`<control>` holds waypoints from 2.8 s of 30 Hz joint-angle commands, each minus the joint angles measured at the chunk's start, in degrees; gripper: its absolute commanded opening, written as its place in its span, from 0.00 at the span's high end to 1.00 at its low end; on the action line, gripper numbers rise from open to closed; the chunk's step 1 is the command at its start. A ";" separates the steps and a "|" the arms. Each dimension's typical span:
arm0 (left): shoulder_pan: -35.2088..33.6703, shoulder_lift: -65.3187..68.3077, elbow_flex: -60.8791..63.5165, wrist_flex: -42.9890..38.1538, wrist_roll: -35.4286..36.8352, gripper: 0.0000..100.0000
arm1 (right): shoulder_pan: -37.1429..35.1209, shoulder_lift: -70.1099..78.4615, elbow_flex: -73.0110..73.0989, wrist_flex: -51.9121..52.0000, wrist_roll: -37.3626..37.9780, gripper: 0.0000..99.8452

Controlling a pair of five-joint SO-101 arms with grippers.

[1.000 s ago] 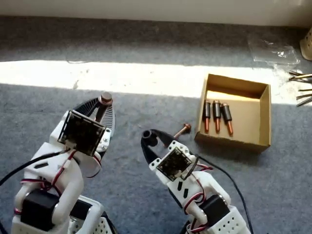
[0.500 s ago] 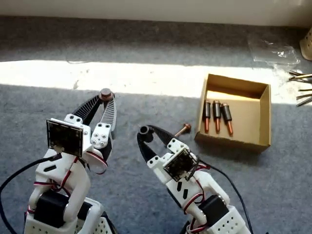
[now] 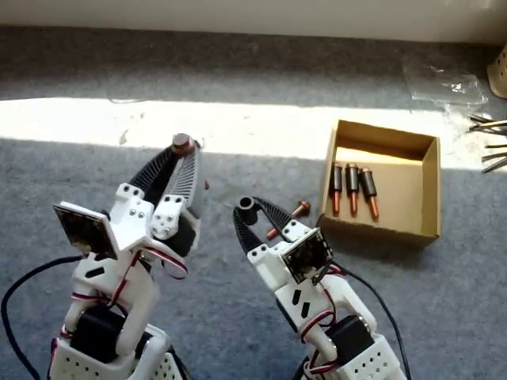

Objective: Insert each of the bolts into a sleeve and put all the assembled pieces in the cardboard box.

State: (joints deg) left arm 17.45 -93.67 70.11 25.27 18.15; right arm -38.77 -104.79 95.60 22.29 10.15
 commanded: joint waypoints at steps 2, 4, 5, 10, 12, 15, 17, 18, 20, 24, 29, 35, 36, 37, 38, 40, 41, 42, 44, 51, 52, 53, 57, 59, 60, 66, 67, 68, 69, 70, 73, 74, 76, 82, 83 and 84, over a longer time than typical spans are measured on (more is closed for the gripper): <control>8.22 -0.66 2.42 -6.95 0.97 0.98 | 0.84 -0.22 8.13 -1.54 -0.44 1.00; 8.66 -0.66 4.53 -9.32 0.97 0.98 | 0.84 -0.31 8.13 -0.84 -0.26 1.00; 8.75 -0.66 5.41 -10.46 0.97 0.98 | 0.84 -0.40 8.13 -0.31 -0.26 1.00; 8.84 -0.66 8.22 -14.68 0.97 0.98 | 0.84 -0.48 8.13 -0.04 -0.26 1.00; 8.92 -0.66 9.27 -15.12 0.97 0.98 | 0.84 -0.48 8.13 -0.04 -0.26 1.00; 9.01 -0.66 10.51 -16.26 1.05 0.98 | 0.84 -0.48 8.13 -0.04 -0.18 1.00; 9.01 -0.66 11.30 -17.14 1.05 0.98 | 0.84 -0.48 8.13 -0.04 -0.18 1.00; 9.01 -0.66 11.56 -17.23 1.05 0.98 | 0.84 -0.48 8.13 -0.04 -0.18 1.00; 9.01 -0.66 11.74 -17.23 1.14 0.98 | 0.84 -0.48 8.13 -0.04 -0.18 1.00; 9.19 -0.66 12.09 -17.32 1.32 0.98 | 0.84 -0.48 8.13 -0.04 -0.18 1.00; 12.35 -0.66 12.09 -17.23 1.14 0.98 | 0.84 -0.48 8.13 -0.04 -0.18 1.00; 13.67 -0.66 12.00 -15.91 1.14 0.98 | 0.84 -0.48 8.13 -0.04 -0.09 1.00; 13.67 -0.66 11.65 -14.59 1.14 0.98 | 0.84 -0.48 8.13 -0.04 -0.09 1.00; 13.67 -0.66 11.56 -13.54 1.05 0.98 | 0.84 -0.48 8.13 -0.04 -0.09 1.00; 13.67 -0.66 11.56 -12.92 1.05 0.98 | 0.84 -0.48 8.13 -0.04 -0.09 1.00; 13.32 -0.66 11.56 -12.66 1.05 0.98 | 0.84 -0.48 8.04 -0.04 -0.09 1.00; 13.32 -0.66 11.47 -12.66 1.05 0.98 | 0.84 -0.48 8.04 -0.04 -0.09 1.00; 13.23 -0.66 11.47 -12.66 0.97 0.98 | 0.84 -0.48 8.04 -0.04 -0.09 1.00; 13.23 -0.66 11.03 -12.40 0.97 0.98 | 0.84 -0.48 8.04 -0.04 -0.09 1.00; 10.42 -0.66 10.95 -12.40 0.97 0.98 | 0.84 -0.48 8.04 -0.04 -0.09 1.00; 9.54 -0.66 10.95 -12.40 0.97 0.98 | 0.84 -0.48 8.04 -0.04 -0.09 1.00; 8.92 -0.66 10.95 -12.40 0.97 0.98 | 0.84 -0.48 8.04 -0.04 -0.09 1.00; 8.75 -0.66 11.56 -12.31 0.97 0.98 | 0.84 -0.48 8.04 -0.04 -0.09 1.00; 8.57 -0.66 11.56 -12.31 0.97 0.98 | 0.84 -0.48 8.04 -0.04 -0.09 1.00; 8.66 -0.66 11.56 -12.22 0.97 0.98 | 0.84 -0.48 8.04 -0.04 -0.09 1.00; 8.84 -0.66 14.11 -12.31 1.05 0.98 | 0.84 -0.48 8.04 -0.04 -0.09 1.00; 8.84 -0.66 14.73 -12.31 1.05 0.98 | 0.84 -0.48 8.04 -0.04 -0.09 1.00; 9.27 -0.66 15.43 -12.31 1.05 0.98 | 0.84 -0.48 8.04 -0.04 -0.09 1.00; 10.07 -0.66 16.13 -12.31 1.05 0.98 | 0.84 -0.48 8.04 -0.04 -0.09 1.00; 10.86 -0.66 16.75 -12.31 1.05 0.98 | 0.84 -0.48 8.04 -0.04 -0.09 1.00; 11.74 -0.66 17.27 -12.31 1.05 0.98 | 0.92 -0.48 8.04 -0.04 -0.09 1.00; 11.74 -0.66 17.45 -12.31 1.05 0.98 | 0.92 -0.48 8.04 -0.04 -0.09 1.00; 11.74 -0.66 17.80 -12.31 1.05 0.98 | 0.92 -0.48 8.04 -0.04 -0.09 1.00; 11.74 -0.66 18.07 -12.31 1.05 0.98 | 0.92 -0.48 8.04 -0.04 -0.09 1.00; 11.74 -0.66 18.15 -12.22 1.05 0.98 | 0.92 -0.48 8.04 -0.04 -0.09 1.00; 11.65 -0.66 18.24 -12.22 1.05 0.98 | 0.92 -0.48 8.04 -0.04 -0.09 1.00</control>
State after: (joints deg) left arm 28.35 -93.67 88.66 12.62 18.95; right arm -38.42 -104.79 95.60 22.29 9.98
